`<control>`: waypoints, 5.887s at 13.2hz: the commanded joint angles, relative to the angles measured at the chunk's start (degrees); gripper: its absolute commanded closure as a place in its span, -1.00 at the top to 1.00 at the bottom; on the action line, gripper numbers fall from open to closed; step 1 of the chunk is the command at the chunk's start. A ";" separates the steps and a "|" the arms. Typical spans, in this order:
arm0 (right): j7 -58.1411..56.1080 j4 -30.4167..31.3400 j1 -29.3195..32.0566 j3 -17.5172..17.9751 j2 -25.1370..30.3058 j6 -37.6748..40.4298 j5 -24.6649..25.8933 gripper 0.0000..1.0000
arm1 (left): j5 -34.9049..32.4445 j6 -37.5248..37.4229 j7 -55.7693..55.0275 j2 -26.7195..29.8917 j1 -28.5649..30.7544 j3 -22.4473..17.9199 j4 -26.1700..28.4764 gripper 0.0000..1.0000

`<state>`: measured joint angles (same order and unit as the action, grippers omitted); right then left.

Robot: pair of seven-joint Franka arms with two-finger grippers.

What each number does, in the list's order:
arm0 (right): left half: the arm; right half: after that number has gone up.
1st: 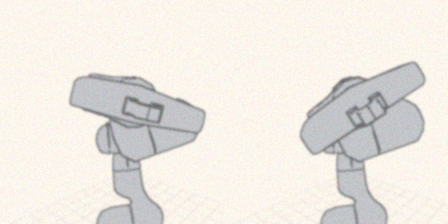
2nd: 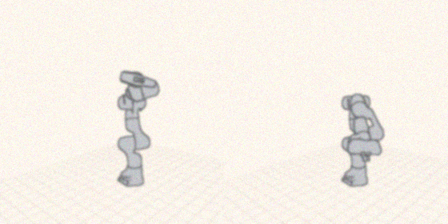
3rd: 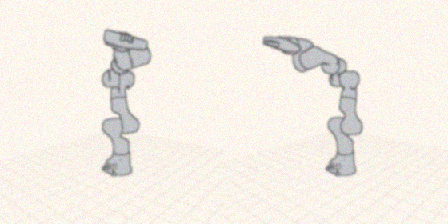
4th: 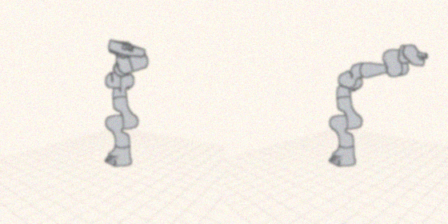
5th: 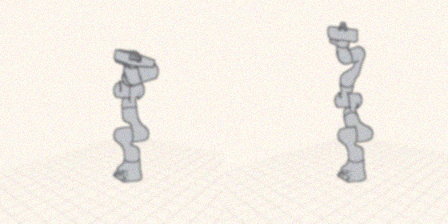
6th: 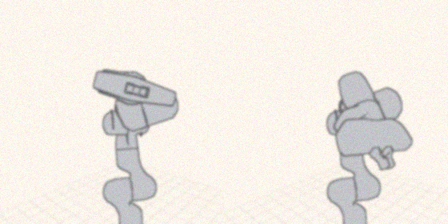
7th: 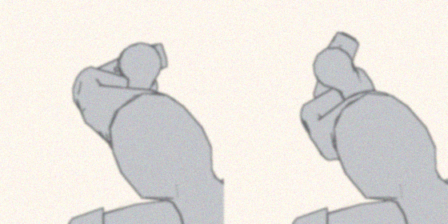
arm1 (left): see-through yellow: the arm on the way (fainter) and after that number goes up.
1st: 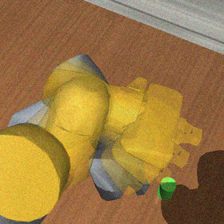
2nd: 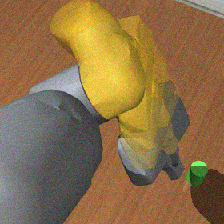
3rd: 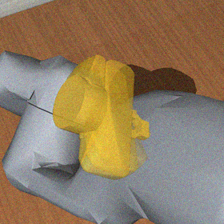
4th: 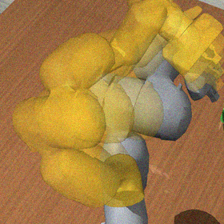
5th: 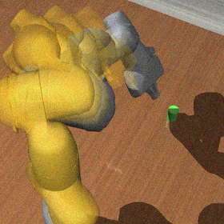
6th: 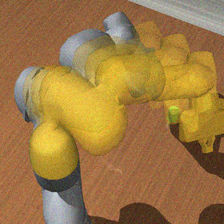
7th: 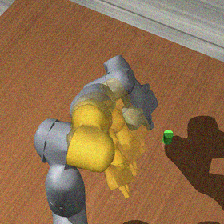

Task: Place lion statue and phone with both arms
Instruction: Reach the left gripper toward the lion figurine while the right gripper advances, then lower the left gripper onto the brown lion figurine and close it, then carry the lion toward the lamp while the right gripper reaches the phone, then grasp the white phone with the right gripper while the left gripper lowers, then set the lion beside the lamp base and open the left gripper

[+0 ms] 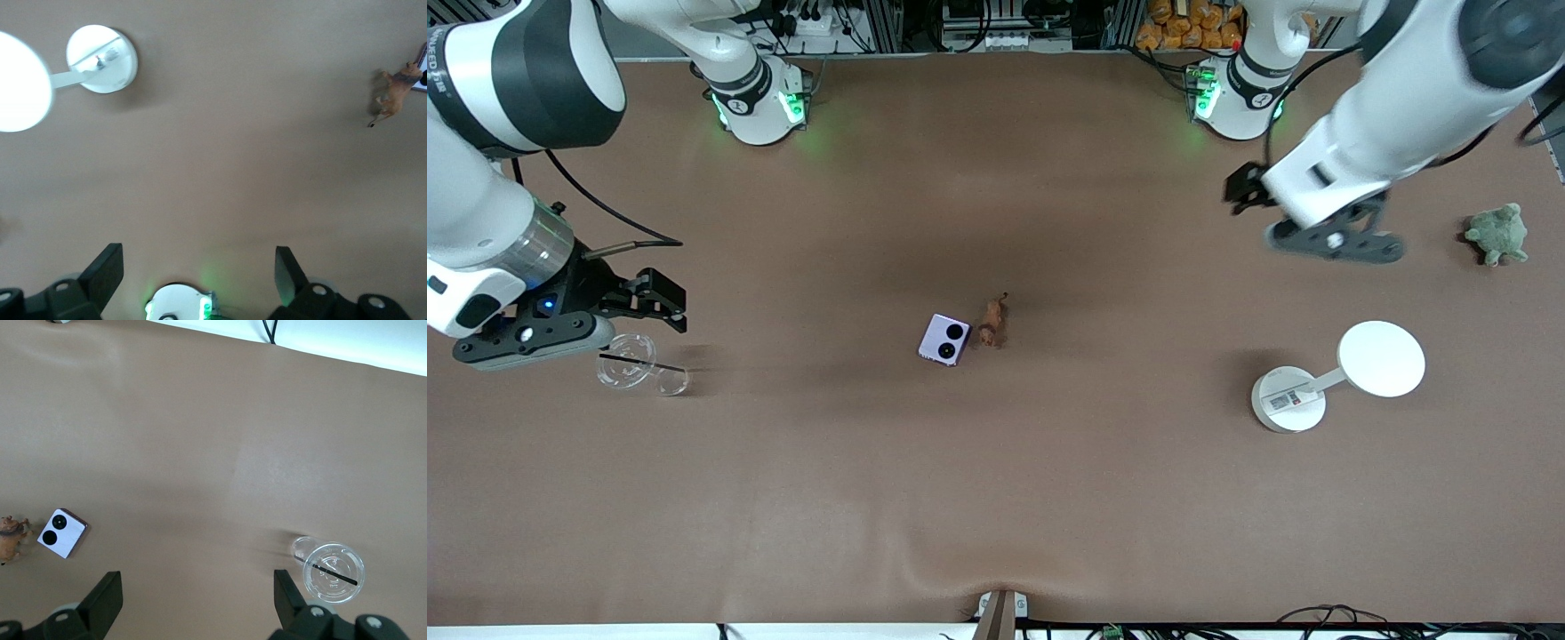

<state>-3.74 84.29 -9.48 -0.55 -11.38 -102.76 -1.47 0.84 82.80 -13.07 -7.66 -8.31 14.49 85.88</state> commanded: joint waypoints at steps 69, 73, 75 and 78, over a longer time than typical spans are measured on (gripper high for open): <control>44.35 2.37 -24.01 -0.16 -30.72 -18.70 -8.10 1.00 | -26.15 51.94 -3.11 -33.64 19.38 11.09 9.48 -1.00; 44.35 2.19 -24.10 -0.16 -32.65 -19.06 -15.48 1.00 | -26.16 51.94 -2.57 -34.61 19.82 11.09 9.40 -1.00; 44.43 2.10 -24.10 -0.16 -33.27 -20.02 -15.58 1.00 | -26.16 51.94 -2.66 -34.87 19.74 11.09 9.22 0.39; 44.35 1.66 -24.10 -0.16 -34.85 -20.55 -15.67 1.00 | -25.54 51.33 -3.19 -33.39 20.00 11.44 8.96 1.00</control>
<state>39.97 86.72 -33.06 -0.40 -44.99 -122.81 -15.88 -23.81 133.77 -15.76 -42.24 10.92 25.10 94.61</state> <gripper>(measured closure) 0.000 0.352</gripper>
